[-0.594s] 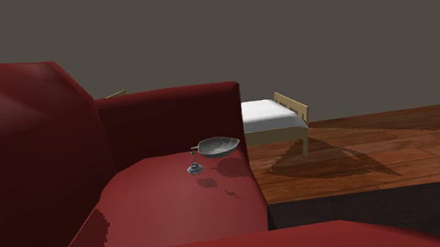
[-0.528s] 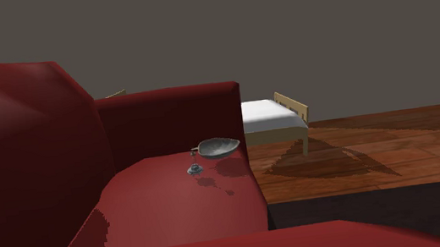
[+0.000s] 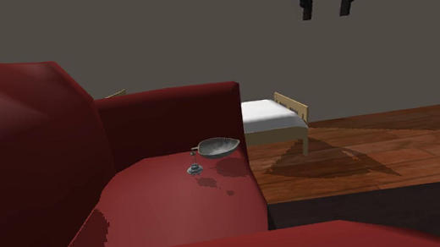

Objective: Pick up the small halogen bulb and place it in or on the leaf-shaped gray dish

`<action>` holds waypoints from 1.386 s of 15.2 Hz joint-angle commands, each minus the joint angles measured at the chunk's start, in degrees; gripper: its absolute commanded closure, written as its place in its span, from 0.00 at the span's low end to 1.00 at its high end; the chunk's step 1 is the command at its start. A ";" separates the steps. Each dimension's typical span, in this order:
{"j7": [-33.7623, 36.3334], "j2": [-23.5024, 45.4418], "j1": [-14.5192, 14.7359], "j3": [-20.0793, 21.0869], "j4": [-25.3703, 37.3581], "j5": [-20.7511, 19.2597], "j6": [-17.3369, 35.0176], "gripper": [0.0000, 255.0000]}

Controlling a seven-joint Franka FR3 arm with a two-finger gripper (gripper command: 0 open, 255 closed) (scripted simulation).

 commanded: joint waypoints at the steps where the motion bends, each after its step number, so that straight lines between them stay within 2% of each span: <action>1: 2.81 2.00 0.56 2.38 -1.22 1.18 3.41 0.00; 8: 11.98 10.10 1.85 10.35 -3.73 3.93 14.54 0.00; 13: 19.36 18.55 1.68 16.37 -2.96 3.69 22.53 0.00; 17: 26.48 26.69 0.58 21.36 -0.81 0.97 28.46 0.00; 21: 35.63 36.10 -0.91 25.93 2.72 -5.41 33.40 0.00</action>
